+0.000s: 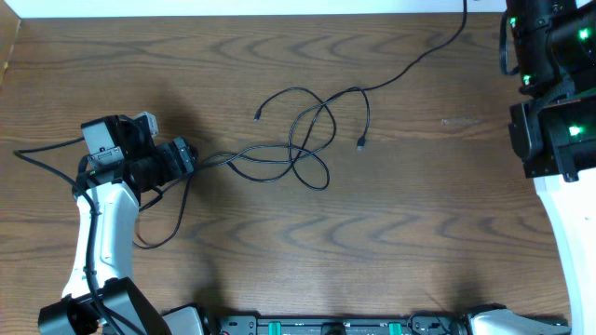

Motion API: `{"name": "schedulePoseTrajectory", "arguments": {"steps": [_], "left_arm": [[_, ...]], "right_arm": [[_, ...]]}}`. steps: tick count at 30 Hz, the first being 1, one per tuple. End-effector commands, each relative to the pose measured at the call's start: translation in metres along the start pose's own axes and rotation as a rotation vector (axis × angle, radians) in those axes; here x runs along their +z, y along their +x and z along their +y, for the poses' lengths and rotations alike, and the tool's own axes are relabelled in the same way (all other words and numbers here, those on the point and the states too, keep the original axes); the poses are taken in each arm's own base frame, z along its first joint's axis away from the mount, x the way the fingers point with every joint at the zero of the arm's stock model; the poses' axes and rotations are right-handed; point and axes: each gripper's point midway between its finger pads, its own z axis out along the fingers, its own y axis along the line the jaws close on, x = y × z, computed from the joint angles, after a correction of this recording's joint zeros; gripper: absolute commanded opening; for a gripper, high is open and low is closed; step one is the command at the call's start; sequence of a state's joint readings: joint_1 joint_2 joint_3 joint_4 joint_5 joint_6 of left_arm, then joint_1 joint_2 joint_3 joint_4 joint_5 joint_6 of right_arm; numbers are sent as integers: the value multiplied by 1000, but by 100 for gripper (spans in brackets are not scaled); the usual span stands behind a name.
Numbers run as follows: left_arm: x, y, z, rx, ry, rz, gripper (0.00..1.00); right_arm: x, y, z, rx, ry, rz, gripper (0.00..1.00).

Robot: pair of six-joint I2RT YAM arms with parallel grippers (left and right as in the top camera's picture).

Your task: Untangle cables

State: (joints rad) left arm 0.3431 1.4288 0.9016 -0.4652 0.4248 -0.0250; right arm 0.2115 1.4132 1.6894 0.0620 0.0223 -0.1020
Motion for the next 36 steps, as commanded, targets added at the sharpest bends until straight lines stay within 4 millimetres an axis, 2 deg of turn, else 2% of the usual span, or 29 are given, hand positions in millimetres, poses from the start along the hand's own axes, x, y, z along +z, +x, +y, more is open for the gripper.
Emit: {"name": "schedulePoseTrajectory", "arguments": {"steps": [1,4,6,8,12,17,22,25,28,32,36], "left_arm": [[3,7,-1,6,11,18,87],[2,8,-14,-29,86,27,88],[-2,4,-43,59,253,9,87],[-10,7,-75,223,421,-10,87],[-8,17,-112,433,496,-12,88],[-4,37,-173,753,599,-51,88],[7,34,-217,958,524,-171,88],[11,24,-235,1032,418,-266,88],[10,13,-251,1072,345,-360,88],[4,9,-268,1096,355,-425,88],[5,6,-274,1100,363,-451,88]], "right_arm": [[-2,-2,-9,6,22,12,1],[-3,9,-11,2,27,56,1],[-3,16,-11,1,19,83,1],[-3,20,-7,2,-6,100,1],[-6,23,19,31,-154,110,1],[-15,22,55,128,-364,123,1],[-32,16,88,248,-579,139,1],[-42,-1,101,304,-684,103,1],[-55,-32,112,369,-800,19,1],[-70,-69,117,441,-900,-81,1],[-86,-96,119,502,-977,-149,1]]}}
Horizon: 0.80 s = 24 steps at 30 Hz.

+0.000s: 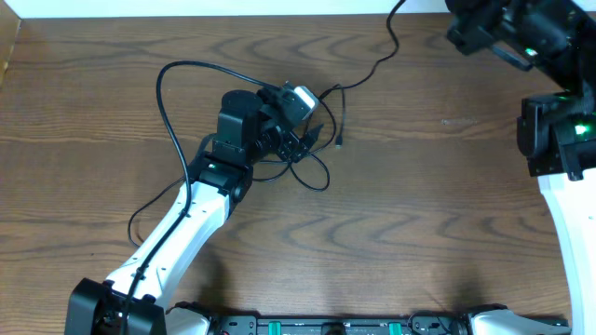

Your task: Untangle cables

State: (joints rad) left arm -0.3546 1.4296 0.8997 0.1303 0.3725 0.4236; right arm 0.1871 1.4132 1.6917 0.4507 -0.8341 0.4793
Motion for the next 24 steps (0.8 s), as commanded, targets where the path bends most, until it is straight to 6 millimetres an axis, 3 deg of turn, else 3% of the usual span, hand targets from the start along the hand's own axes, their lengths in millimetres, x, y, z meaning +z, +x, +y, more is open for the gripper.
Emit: {"name": "schedulePoseTrajectory", "arguments": {"steps": [1,5,11,18,24], "left_arm": [[6,4,9,15,-46,13,87],[16,-2,5,28,-19,-32,88],[23,-28,-23,73,121,-167,88],[27,-52,-46,126,153,-256,88],[27,-58,-66,143,205,-277,88]], "right_arm": [[-1,-13,22,165,-91,-8,1],[1,-21,32,193,-128,-35,1],[4,-21,39,217,-148,-39,1],[5,-20,42,221,-160,-36,1],[5,-20,43,221,-167,-30,1]]}}
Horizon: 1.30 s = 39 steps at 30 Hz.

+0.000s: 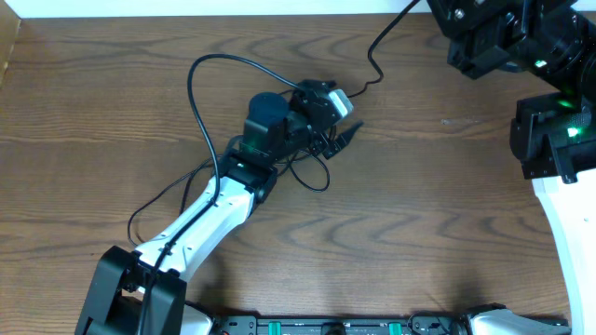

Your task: Untangle cables

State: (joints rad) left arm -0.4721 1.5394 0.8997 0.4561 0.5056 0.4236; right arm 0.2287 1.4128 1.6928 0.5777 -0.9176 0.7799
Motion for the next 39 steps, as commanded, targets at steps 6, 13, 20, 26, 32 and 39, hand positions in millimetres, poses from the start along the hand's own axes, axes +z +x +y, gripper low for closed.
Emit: {"name": "schedulePoseTrajectory", "arguments": {"steps": [6,13,20,26,32,39], "left_arm": [[3,-10,-25,23,108,-46,88],[15,-5,-20,38,91,-70,84],[31,6,-16,57,78,-105,84],[39,11,-14,65,72,-120,77],[39,10,-11,68,60,-123,45],[39,16,10,63,-60,-85,22]], "right_arm": [[1,-3,7,15,-14,6,1],[2,-2,9,17,-22,10,1],[2,1,11,17,-34,23,1],[2,3,11,24,-36,33,1],[2,8,6,57,-20,50,1],[1,12,8,66,-32,71,1]]}}
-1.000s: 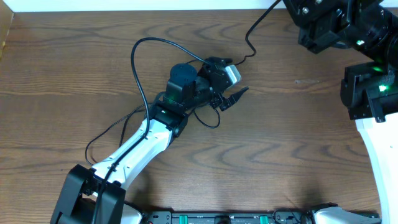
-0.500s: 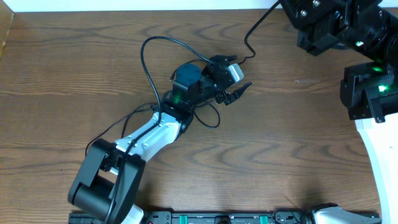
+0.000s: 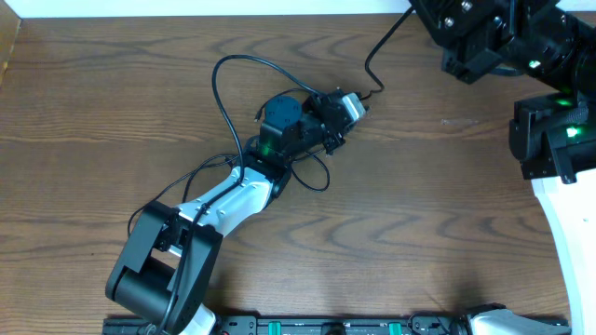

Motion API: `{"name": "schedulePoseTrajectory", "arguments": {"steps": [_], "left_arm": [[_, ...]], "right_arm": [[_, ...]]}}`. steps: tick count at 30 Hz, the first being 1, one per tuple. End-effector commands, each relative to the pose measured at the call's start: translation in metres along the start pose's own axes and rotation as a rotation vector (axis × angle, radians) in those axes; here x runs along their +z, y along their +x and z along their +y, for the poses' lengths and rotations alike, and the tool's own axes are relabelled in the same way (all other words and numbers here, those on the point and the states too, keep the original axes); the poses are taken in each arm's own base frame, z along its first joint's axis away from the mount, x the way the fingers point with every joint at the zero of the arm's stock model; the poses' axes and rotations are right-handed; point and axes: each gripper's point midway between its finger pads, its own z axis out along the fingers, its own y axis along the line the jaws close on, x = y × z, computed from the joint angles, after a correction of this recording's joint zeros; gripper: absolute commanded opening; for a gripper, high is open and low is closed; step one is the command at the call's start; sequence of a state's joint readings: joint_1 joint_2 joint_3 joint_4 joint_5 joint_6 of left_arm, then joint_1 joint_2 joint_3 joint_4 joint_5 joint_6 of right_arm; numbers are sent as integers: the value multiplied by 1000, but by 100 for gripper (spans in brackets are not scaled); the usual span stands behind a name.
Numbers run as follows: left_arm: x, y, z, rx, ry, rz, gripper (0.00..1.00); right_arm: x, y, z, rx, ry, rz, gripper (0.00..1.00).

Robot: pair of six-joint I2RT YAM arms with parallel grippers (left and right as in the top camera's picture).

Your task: Untangle cables

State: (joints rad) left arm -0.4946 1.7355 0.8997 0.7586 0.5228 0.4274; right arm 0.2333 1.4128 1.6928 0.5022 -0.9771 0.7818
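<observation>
A thin black cable [image 3: 371, 58] runs from the table's top edge down to my left gripper [image 3: 337, 130] and ends in a tangle of loops [image 3: 319, 179] under and beside that gripper. One plug end [image 3: 258, 115] lies left of the wrist; the other plug is hidden. The left arm reaches from the bottom left to the table's middle, its fingers over the tangle; their state is hidden by the wrist. My right gripper [image 3: 430, 19] hangs at the top right where the cable leaves the frame. Its fingers do not show.
A thick black lead [image 3: 222, 76] of the left arm arcs over the table left of the tangle. The right arm's base [image 3: 559, 140] stands at the right edge. The wooden table [image 3: 419, 214] has its front rail at the bottom.
The left gripper has moved a little up and right over the tangle, and the arm is stretched further. The right gripper has shifted slightly left and down. The cable's upper run bends more sharply.
At first the left gripper lay at the far left on the cable's tail, with the tangle spread out in the middle and the right arm in the corner. Then the left gripper stood over the tangle, bunching the loops. The right gripper came in along the top edge.
</observation>
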Motion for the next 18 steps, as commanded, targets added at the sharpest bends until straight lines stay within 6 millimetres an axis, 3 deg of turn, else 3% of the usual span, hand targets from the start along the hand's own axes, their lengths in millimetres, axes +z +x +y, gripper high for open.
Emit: {"name": "schedulePoseTrajectory", "arguments": {"steps": [1,8,11,16,18], "left_arm": [[2,2,12,11,-62,17,21],[2,-1,13,13,-66,6,13],[2,-3,13,16,-64,-3,15],[2,-11,-2,18,23,-43,76],[2,-11,-2,18,22,-43,79]], "right_arm": [[1,-4,9,0,-19,0,1],[1,-2,11,15,-32,13,1],[2,-1,13,22,-40,14,1],[7,1,19,30,-60,15,1],[9,2,22,33,-70,15,1]]}}
